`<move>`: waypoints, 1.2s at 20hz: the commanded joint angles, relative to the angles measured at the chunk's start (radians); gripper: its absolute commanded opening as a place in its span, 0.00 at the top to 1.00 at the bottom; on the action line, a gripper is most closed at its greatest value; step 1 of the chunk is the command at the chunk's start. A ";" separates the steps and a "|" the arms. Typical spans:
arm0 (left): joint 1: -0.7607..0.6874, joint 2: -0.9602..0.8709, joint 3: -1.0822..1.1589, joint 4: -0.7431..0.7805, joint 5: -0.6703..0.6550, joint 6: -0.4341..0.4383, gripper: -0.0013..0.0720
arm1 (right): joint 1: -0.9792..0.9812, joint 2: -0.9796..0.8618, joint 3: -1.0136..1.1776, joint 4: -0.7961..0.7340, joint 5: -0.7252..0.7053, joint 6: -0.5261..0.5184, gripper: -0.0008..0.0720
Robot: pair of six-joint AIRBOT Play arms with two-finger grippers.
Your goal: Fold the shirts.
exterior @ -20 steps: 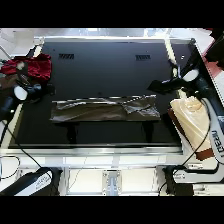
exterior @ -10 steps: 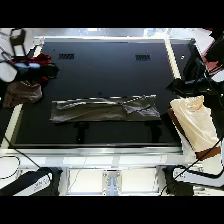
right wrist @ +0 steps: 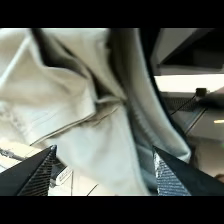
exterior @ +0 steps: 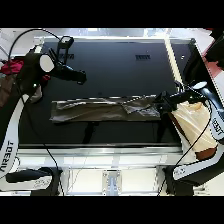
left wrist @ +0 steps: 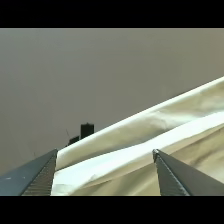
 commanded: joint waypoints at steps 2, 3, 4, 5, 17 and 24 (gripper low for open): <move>-0.014 -0.037 0.005 -0.001 -0.013 0.004 0.07 | 0.008 -0.055 0.000 -0.008 -0.062 -0.018 0.05; -0.014 -0.045 0.005 -0.002 -0.021 0.004 0.07 | 0.015 -0.056 0.000 -0.012 -0.074 -0.026 0.06; -0.014 -0.055 0.005 -0.005 -0.035 0.003 0.07 | 0.022 -0.056 0.000 -0.015 -0.092 -0.035 0.06; -0.014 -0.064 0.004 -0.006 -0.050 0.003 0.07 | 0.031 -0.056 0.000 -0.016 -0.111 -0.040 0.06; -0.015 -0.154 -0.003 -0.038 -0.089 0.003 0.30 | 0.161 -0.044 0.097 0.065 0.039 -0.085 0.97; -0.035 -0.266 -0.004 -0.270 -0.083 0.040 0.97 | 0.238 0.087 0.261 0.072 0.070 -0.037 0.97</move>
